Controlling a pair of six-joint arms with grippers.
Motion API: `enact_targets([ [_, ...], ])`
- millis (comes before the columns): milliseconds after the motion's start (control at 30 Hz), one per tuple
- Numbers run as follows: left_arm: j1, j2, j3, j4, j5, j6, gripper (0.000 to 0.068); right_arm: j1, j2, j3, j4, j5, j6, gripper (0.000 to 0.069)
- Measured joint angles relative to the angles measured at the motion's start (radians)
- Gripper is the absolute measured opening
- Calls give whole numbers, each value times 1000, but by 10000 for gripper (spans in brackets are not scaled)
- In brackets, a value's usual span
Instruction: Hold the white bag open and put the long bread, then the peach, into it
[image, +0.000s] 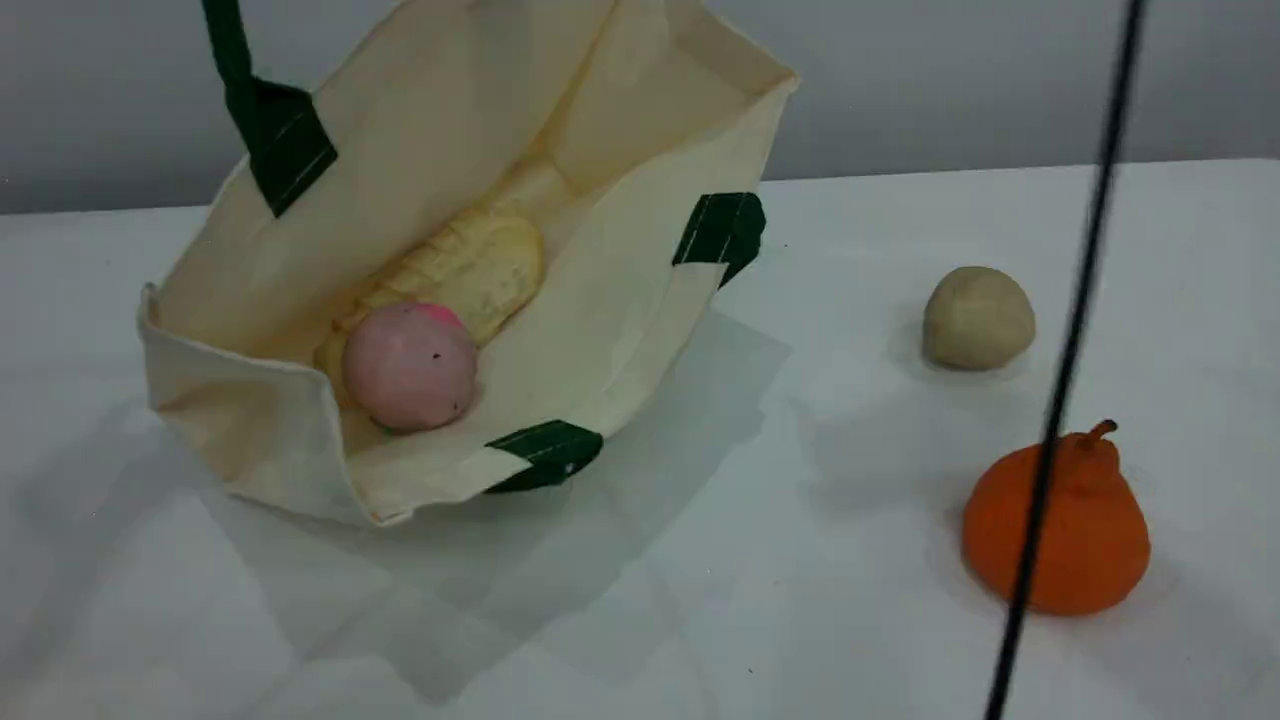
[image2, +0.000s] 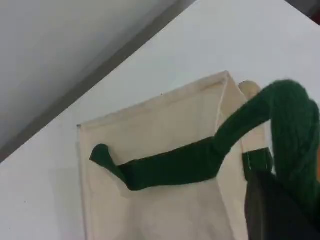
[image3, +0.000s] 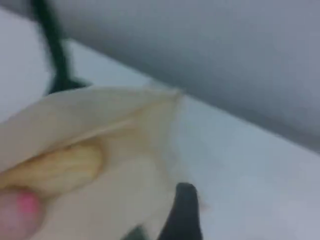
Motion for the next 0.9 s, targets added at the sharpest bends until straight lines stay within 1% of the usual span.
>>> enact_targets([
  [167,0,0,0,0,0,0,90,-111,-41,0,0,15,22,579],
  [267,0,0,0,-5,0,0,125,-173,-43,0,0,46,21,579],
  [333,0,0,0,-7,-3,0,184,-204,-43,0,0,51,21,579],
  [367,0,0,0,-10,-4,1,224,-212,-43,0,0,51,20,579],
  [500,0,0,0,-10,-4,0,395,-213,-43,0,-12,63,20,579],
  [600,0,0,0,-4,-4,-37,502,-213,-43,0,-45,90,18,579],
  [700,0,-1,0,3,-3,-77,552,-213,-54,0,-76,121,16,579],
  [800,0,-24,0,32,-2,-101,563,-213,-93,0,-78,127,18,579],
  [900,0,-68,0,89,1,-143,567,-213,-148,0,-78,136,35,579],
])
